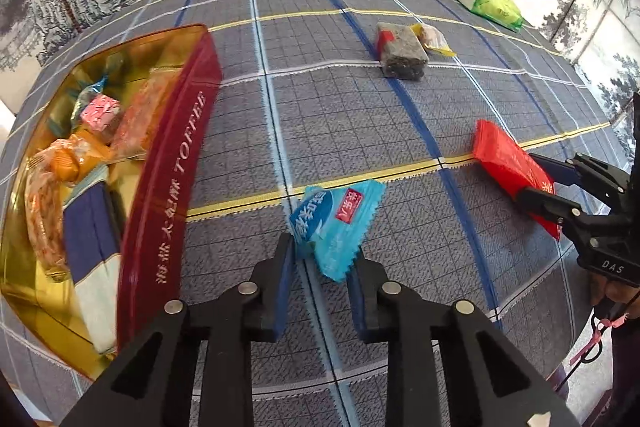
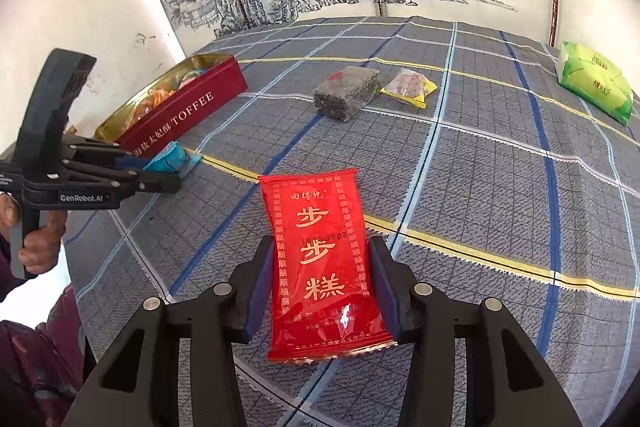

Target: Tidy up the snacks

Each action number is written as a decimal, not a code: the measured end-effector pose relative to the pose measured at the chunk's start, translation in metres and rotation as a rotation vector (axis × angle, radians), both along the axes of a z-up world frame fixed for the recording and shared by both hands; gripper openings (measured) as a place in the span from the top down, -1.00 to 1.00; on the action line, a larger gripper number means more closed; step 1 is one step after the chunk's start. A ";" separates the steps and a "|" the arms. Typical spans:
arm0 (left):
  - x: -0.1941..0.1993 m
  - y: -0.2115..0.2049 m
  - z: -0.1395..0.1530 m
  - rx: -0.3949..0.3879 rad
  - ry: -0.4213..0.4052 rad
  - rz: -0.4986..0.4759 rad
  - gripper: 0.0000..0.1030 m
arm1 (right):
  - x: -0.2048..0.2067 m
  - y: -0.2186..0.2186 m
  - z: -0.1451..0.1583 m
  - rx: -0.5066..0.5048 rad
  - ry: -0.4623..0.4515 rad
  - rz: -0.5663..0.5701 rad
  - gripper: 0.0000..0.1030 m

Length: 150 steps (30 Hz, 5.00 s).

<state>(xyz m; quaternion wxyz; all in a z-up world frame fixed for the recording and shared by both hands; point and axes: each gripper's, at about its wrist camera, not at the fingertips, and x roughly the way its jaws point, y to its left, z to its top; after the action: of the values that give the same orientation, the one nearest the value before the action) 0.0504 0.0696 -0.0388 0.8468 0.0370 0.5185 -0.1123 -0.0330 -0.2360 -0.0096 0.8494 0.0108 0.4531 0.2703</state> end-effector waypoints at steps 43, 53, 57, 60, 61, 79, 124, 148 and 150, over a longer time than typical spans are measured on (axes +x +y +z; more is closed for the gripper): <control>-0.059 0.069 0.090 -0.169 -0.190 0.037 0.47 | -0.008 0.012 0.003 -0.032 -0.003 -0.133 0.11; -0.030 0.135 0.090 -0.118 -0.204 0.127 0.47 | -0.005 0.013 0.001 -0.025 0.006 -0.177 0.11; -0.009 0.134 0.080 -0.101 -0.197 0.111 0.47 | -0.005 0.015 0.001 -0.036 -0.003 -0.174 0.11; 0.008 0.131 0.073 -0.102 -0.189 0.108 0.47 | -0.005 0.015 0.001 -0.036 -0.003 -0.173 0.11; 0.014 0.129 0.070 -0.097 -0.185 0.114 0.47 | -0.005 0.015 0.001 -0.036 -0.003 -0.173 0.11; 0.056 0.112 0.039 -0.028 -0.165 0.122 0.44 | -0.006 0.017 0.001 -0.045 -0.005 -0.172 0.11; -0.043 0.137 0.077 0.091 -0.364 0.310 -0.59 | -0.024 0.052 0.026 0.093 0.072 -0.135 0.11; -0.062 0.177 0.080 0.061 -0.360 0.354 -0.81 | 0.113 0.215 0.053 0.198 0.117 0.074 0.11; -0.061 0.178 0.080 0.062 -0.362 0.353 -0.81 | 0.123 0.221 0.046 0.193 0.129 0.067 0.11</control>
<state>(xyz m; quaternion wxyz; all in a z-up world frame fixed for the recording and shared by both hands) -0.0103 0.2476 0.0414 0.9308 -0.0086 0.3601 0.0620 0.0896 -0.0149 0.0365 0.8041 0.0947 0.4789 0.3394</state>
